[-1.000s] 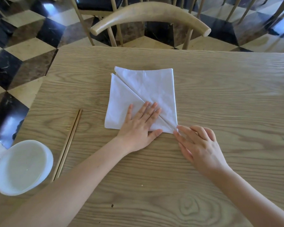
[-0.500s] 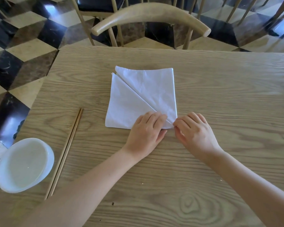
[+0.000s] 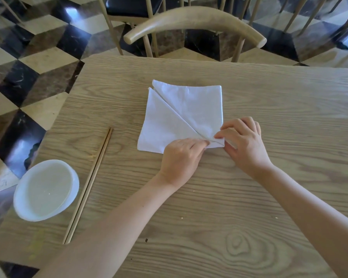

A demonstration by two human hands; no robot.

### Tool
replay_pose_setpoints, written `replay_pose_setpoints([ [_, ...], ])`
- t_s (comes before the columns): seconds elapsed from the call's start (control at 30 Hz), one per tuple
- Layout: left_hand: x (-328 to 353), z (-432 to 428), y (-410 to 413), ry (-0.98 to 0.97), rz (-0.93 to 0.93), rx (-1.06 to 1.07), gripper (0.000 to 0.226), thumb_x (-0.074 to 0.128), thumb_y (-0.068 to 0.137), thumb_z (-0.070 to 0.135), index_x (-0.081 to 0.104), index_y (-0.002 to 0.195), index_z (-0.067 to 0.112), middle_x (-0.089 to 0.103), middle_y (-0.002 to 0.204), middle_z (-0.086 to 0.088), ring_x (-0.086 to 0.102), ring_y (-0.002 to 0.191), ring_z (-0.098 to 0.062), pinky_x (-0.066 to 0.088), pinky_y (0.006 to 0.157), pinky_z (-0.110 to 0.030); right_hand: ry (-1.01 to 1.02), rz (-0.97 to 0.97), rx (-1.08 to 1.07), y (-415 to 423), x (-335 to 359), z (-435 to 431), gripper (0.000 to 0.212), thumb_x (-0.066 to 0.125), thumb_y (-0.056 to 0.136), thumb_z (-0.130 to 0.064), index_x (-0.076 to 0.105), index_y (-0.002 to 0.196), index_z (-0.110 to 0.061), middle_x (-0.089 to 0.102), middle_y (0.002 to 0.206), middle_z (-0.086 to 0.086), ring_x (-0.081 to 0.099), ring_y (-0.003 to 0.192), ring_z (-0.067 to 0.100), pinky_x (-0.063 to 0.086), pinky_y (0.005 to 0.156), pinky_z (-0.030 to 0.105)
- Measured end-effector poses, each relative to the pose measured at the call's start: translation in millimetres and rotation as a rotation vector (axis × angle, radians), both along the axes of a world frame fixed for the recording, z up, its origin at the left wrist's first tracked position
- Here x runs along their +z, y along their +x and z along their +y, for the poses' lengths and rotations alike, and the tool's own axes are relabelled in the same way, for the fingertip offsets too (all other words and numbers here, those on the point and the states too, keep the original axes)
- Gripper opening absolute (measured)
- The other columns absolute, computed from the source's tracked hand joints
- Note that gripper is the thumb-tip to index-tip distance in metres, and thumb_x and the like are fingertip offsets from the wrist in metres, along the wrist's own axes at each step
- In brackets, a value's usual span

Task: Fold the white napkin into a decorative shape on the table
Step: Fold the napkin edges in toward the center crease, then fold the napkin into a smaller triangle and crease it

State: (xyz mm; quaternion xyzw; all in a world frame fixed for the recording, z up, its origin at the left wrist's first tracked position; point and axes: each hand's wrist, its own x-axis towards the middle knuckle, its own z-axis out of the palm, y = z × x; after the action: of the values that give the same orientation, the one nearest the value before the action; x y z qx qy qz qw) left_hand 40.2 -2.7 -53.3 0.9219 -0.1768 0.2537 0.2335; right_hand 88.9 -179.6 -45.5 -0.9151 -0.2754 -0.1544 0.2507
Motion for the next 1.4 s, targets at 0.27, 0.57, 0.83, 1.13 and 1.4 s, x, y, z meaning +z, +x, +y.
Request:
replay_pose_setpoints([
  [0.27,2,22,-23,-0.087,0.157,0.126,0.026,0.065,0.078,0.008,0.063,0.103,0.007,0.072,0.094,0.0,0.066,0.083,-0.02,0.05,0.071,-0.03,0.07,0.003,0.108,-16,18,14,0.014,0.055,0.076,-0.014,0.068,0.081,-0.012,0.069,0.091,-0.002,0.05,0.091,0.019,0.035,0.081,0.03],
  [0.57,56,38,-43,-0.265,0.303,0.167,0.018,0.058,0.083,0.022,0.063,0.072,0.01,0.046,0.05,0.007,0.041,0.055,-0.015,0.031,0.047,-0.02,0.316,0.164,0.09,-42,78,23,0.005,0.065,0.081,-0.016,0.068,0.083,-0.014,0.059,0.079,-0.021,0.052,0.083,0.011,0.041,0.078,0.017],
  [0.83,178,47,-80,-0.462,0.428,0.01,0.02,0.065,0.085,0.028,0.064,0.105,0.027,0.068,0.072,0.013,0.061,0.069,0.001,0.039,0.062,-0.011,0.462,0.365,0.131,-82,209,21,0.022,0.065,0.083,-0.014,0.065,0.08,-0.035,0.066,0.072,-0.02,0.058,0.072,-0.005,0.042,0.07,0.006],
  [1.13,174,41,-87,-0.519,0.602,-0.13,0.023,0.06,0.089,0.034,0.06,0.066,0.028,0.045,0.055,0.012,0.04,0.052,-0.002,0.029,0.05,-0.014,0.431,0.671,0.141,-84,213,8,0.01,0.063,0.085,-0.014,0.072,0.09,-0.018,0.071,0.079,-0.004,0.065,0.068,0.007,0.052,0.066,0.022],
  [1.4,70,48,15,-0.57,0.917,-0.018,0.053,0.059,0.083,0.048,0.058,0.091,-0.005,0.053,0.074,-0.012,0.048,0.069,-0.017,0.035,0.065,-0.031,0.344,0.756,-0.028,25,80,25,0.008,0.064,0.083,-0.015,0.071,0.087,-0.014,0.066,0.078,0.009,0.055,0.07,0.014,0.042,0.066,0.028],
])
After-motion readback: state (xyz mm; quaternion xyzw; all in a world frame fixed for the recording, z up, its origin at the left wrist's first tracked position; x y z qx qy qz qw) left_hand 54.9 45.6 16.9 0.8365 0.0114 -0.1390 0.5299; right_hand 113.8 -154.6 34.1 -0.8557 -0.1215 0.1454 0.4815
